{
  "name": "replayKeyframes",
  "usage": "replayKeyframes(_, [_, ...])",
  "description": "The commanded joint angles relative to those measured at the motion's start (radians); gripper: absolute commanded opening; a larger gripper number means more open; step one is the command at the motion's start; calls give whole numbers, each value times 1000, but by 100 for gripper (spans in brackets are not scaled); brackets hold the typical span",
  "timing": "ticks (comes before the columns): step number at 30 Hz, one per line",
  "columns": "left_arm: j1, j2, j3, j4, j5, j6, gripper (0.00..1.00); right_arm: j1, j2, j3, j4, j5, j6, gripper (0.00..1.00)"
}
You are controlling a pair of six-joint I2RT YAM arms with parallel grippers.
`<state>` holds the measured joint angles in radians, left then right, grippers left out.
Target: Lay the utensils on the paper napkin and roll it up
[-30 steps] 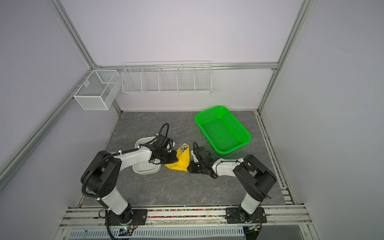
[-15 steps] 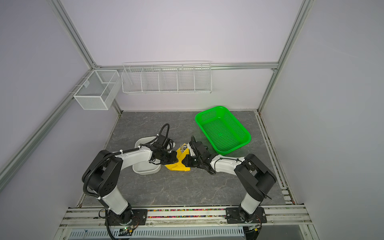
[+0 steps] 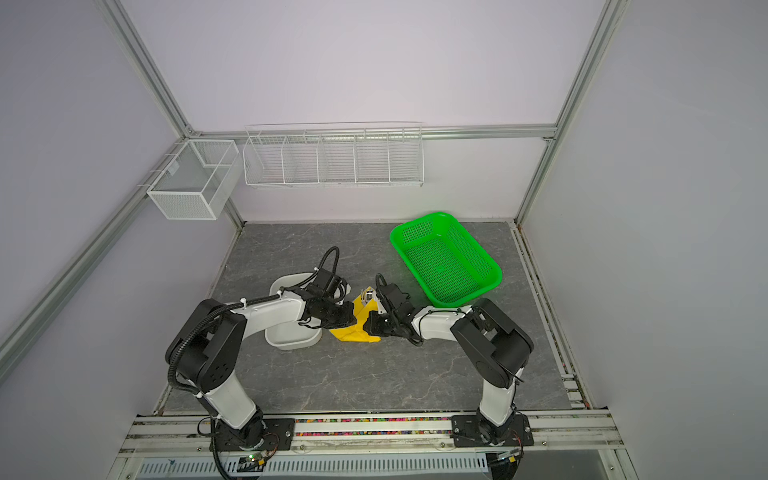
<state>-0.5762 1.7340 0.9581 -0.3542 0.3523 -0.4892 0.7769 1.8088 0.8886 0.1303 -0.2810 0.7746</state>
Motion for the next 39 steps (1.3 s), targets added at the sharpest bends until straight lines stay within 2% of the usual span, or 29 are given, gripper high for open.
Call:
replayKeyframes(1, [3, -44, 20, -39, -35, 11, 21, 7, 30, 2, -58, 32, 9, 16])
replayKeyframes(4, [3, -115, 4, -68, -69, -6, 33, 9, 30, -3, -52, 37, 15, 16])
replayKeyframes(8, [4, -186, -37, -83, -104, -60, 41, 11, 28, -4, -54, 45, 14, 16])
replayKeyframes(12, [3, -225, -92, -67, -126, -124, 42, 10, 26, -3, -62, 57, 15, 16])
replayKeyframes(17, [9, -168, -73, -111, -176, -127, 39, 11, 24, -4, -62, 61, 15, 15])
replayKeyframes(21, [19, -178, -63, -173, -282, -153, 36, 10, 23, -4, -65, 63, 11, 16])
replayKeyframes(24, [62, -196, -71, -224, -353, -144, 36, 12, 22, -4, -63, 64, 13, 16])
replayKeyframes(29, [172, -238, -107, -224, -330, -105, 37, 13, 23, -4, -63, 62, 10, 16])
replayKeyframes(34, [169, -224, -109, -155, -195, -94, 39, 13, 22, -4, -61, 62, 10, 16])
replayKeyframes(39, [136, -190, -112, -118, -170, -133, 42, 13, 23, -4, -63, 62, 11, 15])
